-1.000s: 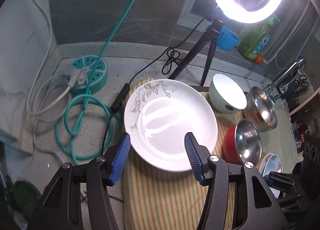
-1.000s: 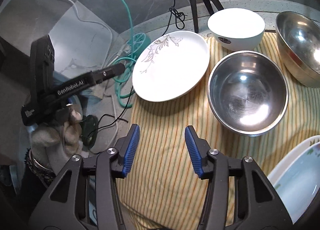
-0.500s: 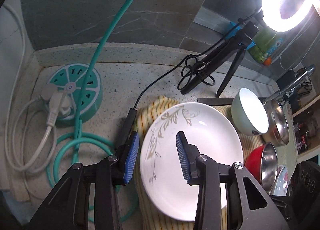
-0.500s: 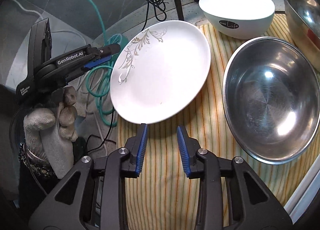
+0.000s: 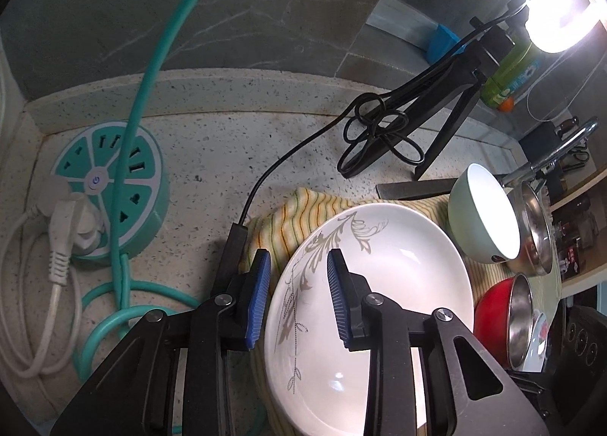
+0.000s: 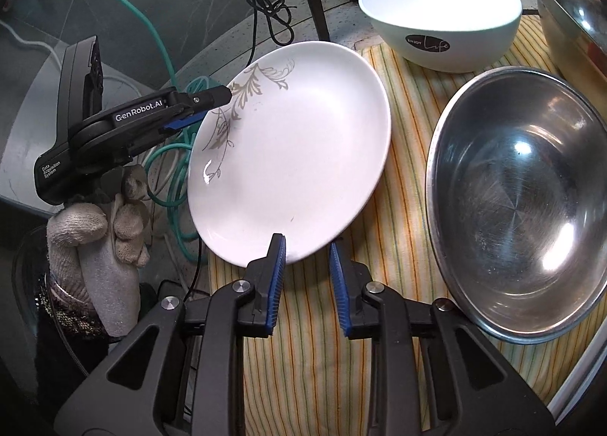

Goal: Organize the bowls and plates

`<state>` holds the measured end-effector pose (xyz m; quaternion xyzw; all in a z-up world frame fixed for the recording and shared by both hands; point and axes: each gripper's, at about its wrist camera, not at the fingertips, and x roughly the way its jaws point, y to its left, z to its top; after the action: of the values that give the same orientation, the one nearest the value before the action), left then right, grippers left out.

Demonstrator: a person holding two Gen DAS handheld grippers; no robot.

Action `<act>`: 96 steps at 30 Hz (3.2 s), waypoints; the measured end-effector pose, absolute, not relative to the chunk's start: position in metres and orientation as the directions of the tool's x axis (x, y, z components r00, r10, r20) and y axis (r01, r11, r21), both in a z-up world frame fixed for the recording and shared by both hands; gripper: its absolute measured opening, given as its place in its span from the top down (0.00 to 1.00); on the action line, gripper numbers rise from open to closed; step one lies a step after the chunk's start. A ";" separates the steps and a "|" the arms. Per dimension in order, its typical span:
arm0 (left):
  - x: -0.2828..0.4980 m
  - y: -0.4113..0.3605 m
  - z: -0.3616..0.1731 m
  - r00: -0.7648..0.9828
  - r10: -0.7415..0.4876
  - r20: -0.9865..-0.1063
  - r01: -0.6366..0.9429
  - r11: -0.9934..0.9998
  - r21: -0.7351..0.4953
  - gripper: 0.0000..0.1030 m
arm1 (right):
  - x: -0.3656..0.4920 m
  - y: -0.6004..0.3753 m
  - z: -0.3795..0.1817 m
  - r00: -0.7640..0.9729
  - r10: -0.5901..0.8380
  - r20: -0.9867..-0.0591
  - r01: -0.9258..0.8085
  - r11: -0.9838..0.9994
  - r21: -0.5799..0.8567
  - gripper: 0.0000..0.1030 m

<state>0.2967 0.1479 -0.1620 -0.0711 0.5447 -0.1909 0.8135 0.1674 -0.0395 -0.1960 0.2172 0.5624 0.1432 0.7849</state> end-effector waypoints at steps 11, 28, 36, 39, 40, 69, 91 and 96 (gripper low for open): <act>0.296 0.146 -0.165 0.317 -0.385 -0.867 0.241 0.917 -0.319 0.76 | 0.169 -0.043 -0.199 0.325 0.450 -0.832 0.045 0.871 0.489 0.76; 0.254 0.164 -0.159 0.340 -0.360 -0.869 0.167 0.932 -0.321 0.76 | 0.169 -0.033 -0.197 0.277 0.456 -0.846 -0.022 0.883 0.468 0.76; 0.208 0.173 -0.158 0.366 -0.346 -0.864 0.096 0.937 -0.335 0.76 | 0.158 -0.034 -0.195 0.259 0.454 -0.853 -0.089 0.890 0.447 0.78; 0.190 0.176 -0.158 0.378 -0.338 -0.862 0.060 0.938 -0.342 0.76 | 0.151 -0.033 -0.195 0.252 0.457 -0.853 -0.113 0.889 0.443 0.80; 0.183 0.177 -0.157 0.383 -0.333 -0.862 0.051 0.939 -0.340 0.76 | 0.148 -0.036 -0.196 0.249 0.459 -0.853 -0.120 0.889 0.443 0.80; 0.026 0.141 -0.127 0.539 -0.213 -0.815 -0.180 0.916 -0.358 0.76 | 0.081 -0.079 -0.164 0.186 0.528 -0.828 -0.403 0.810 0.426 0.82; -0.028 0.019 -0.087 0.641 -0.174 -0.748 -0.215 0.894 -0.392 0.76 | 0.051 -0.210 -0.113 0.212 0.582 -0.785 -0.522 0.746 0.412 0.82; -0.032 -0.017 -0.085 0.644 -0.185 -0.742 -0.199 0.897 -0.395 0.76 | 0.044 -0.246 -0.112 0.216 0.573 -0.791 -0.517 0.754 0.405 0.82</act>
<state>-0.0321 -0.0167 -0.0854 -0.2272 0.4219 0.0040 0.8777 0.0438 -0.2465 -0.1119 0.0267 0.5194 0.3497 0.7792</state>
